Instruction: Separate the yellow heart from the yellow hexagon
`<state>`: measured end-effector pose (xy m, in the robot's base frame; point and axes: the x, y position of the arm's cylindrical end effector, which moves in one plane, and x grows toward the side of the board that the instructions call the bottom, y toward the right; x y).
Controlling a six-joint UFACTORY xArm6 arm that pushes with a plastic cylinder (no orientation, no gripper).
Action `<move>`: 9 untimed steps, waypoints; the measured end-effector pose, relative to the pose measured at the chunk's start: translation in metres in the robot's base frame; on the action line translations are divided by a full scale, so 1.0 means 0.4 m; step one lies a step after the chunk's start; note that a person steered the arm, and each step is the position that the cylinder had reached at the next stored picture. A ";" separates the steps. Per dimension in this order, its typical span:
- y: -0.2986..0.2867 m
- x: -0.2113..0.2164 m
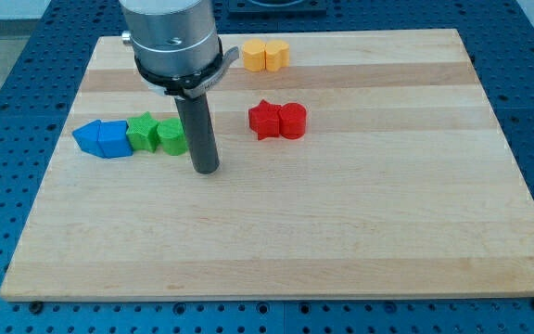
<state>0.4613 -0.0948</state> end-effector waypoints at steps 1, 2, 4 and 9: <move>0.019 -0.064; 0.020 -0.066; 0.015 -0.160; 0.006 -0.398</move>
<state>0.3021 -0.0924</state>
